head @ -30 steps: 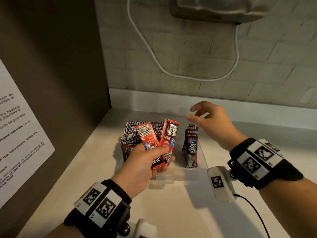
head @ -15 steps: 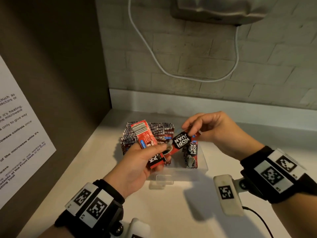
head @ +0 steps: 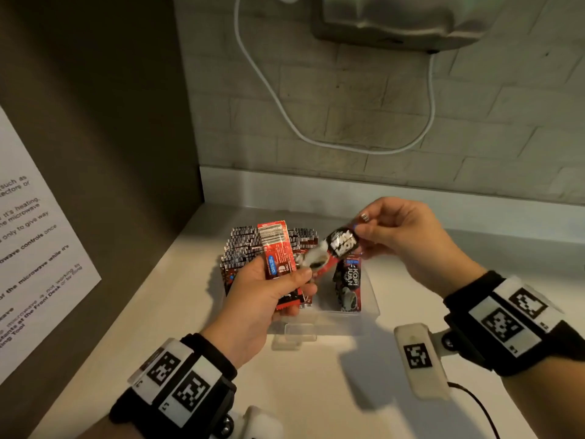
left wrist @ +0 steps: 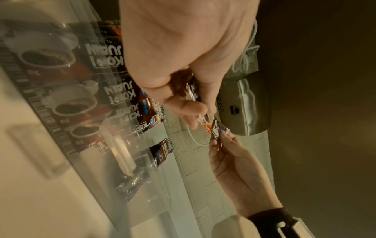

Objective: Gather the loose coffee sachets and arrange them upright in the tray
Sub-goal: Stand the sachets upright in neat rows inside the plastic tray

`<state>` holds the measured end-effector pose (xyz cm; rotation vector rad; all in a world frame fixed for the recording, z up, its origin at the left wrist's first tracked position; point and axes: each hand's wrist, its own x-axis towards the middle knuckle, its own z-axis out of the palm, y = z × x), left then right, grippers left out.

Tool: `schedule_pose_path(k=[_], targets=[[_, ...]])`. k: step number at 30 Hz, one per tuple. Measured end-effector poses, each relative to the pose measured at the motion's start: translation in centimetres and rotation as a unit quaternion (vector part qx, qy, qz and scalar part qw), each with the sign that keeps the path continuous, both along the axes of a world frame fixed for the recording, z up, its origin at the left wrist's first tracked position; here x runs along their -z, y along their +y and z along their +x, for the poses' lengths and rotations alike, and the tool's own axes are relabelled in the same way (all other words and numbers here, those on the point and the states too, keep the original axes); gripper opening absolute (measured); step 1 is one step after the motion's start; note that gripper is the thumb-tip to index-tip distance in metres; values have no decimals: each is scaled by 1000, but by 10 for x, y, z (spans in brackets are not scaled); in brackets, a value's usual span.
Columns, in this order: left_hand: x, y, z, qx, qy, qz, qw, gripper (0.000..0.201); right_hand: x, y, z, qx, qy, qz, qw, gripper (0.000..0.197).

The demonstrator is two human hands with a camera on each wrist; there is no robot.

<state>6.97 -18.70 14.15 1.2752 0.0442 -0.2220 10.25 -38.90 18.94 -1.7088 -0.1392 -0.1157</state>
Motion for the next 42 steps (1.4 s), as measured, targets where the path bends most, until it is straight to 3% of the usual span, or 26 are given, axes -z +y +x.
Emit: schedule_pose_path(k=[2,5,9,12,15,21,25,27,29,31,34,38,42], targets=[[1,2,1,4,7,4,1000,24,-6,-11,9,40,-12,-25,999,21],[3,4,1,13,13,5,1000,13,-7,-23,20,49,5,-141,989,13],[1,4,0,20,37,-29,999,12,10,-24,32,14,38,-340,940,17],[0,3,0,23,59,-45,997,17,20,-21,36,-22,31,-432,901,15],[1,2,-1,30,61,-34,997,21,27,-18,39,-33,-3,-480,877,15],[4,3,-1,39,56,-18,997,20,38,-17,48,-5,-27,-494,869,20],[9,4,1,34,42,-1,999,20,36,-17,46,9,-39,-515,856,10],[10,2,1,22,28,3,999,19,26,-13,39,42,-50,-490,869,16],[11,0,2,7,18,7,1000,17,10,-2,24,50,-43,-353,933,22],[12,-4,3,0,16,10,1000,16,-8,13,3,-10,14,-195,981,37],[11,-11,4,-1,9,11,1000,15,-14,26,-14,-102,45,-180,977,45],[8,-13,3,22,3,2,1000,17,-10,23,-11,-87,28,-205,975,18],[3,-9,-1,91,21,-61,994,15,-14,11,-11,-114,37,-107,987,9]])
